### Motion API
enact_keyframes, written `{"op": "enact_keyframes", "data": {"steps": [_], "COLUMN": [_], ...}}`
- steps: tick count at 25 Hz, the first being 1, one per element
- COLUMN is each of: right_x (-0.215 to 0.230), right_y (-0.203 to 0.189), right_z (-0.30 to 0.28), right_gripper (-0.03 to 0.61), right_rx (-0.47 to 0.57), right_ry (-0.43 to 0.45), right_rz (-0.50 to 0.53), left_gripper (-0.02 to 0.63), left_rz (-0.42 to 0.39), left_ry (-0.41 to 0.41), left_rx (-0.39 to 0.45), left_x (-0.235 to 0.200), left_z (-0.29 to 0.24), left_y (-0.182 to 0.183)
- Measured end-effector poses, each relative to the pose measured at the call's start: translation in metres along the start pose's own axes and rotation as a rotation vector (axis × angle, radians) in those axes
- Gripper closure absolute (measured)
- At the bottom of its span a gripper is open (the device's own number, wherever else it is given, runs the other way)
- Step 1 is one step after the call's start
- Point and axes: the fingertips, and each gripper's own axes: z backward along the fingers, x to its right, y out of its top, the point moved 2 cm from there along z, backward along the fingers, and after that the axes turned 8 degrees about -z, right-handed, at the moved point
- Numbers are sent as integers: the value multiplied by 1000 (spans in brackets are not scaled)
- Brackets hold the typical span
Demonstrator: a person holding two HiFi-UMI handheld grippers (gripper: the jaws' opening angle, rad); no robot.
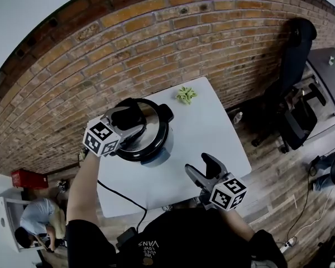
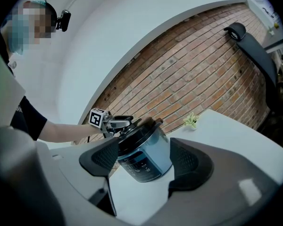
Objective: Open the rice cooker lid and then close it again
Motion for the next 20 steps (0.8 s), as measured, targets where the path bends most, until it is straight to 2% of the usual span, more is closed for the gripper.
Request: {"op": "enact_keyframes", "data": {"steps": [4, 9, 13, 20], "right_x": [1, 2, 6, 4], "right_y": [2, 7, 13, 24], "right_z": [1, 2, 4, -7], "right_gripper": [245, 245, 245, 245], "right_rx": [-47, -114, -172, -217], "right_ry": [48, 118, 169, 235], "right_rz": [17, 44, 68, 102], "left_gripper": [328, 308, 290, 291], "left_rz": [6, 59, 83, 150], "left_ry": [65, 114, 216, 453], "left_rx": [4, -33, -65, 52], "left_x": [0, -3, -4, 11], "left_z": [-2, 1, 8, 62], "left_y": [0, -3, -4, 9]}}
